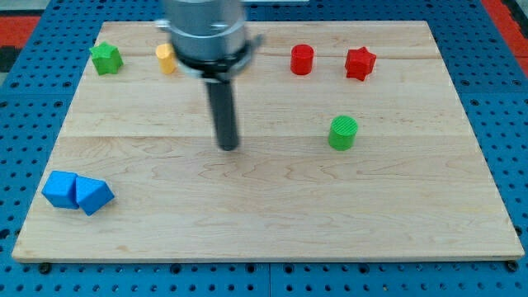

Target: Push green circle below the red star

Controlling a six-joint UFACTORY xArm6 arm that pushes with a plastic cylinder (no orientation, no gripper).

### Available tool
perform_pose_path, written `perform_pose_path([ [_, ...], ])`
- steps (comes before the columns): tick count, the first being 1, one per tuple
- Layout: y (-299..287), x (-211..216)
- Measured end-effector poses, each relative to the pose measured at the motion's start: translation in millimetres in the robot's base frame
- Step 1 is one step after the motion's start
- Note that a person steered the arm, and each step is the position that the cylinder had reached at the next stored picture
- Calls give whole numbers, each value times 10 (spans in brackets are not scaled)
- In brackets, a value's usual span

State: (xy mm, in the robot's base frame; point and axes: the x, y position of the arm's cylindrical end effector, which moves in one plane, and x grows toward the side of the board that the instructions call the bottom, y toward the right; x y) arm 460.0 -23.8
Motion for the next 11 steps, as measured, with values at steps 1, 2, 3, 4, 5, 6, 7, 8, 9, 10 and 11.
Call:
perform_pose_path([
  [1,624,0],
  [2,1208,0],
  [3,1597,0],
  [4,1847,4],
  [5,1959,-104],
  [6,1973,-220],
  [7,2013,-220],
  [8,2013,-262],
  [9,2013,-460],
  [10,2013,-708],
  [11,2012,-824],
])
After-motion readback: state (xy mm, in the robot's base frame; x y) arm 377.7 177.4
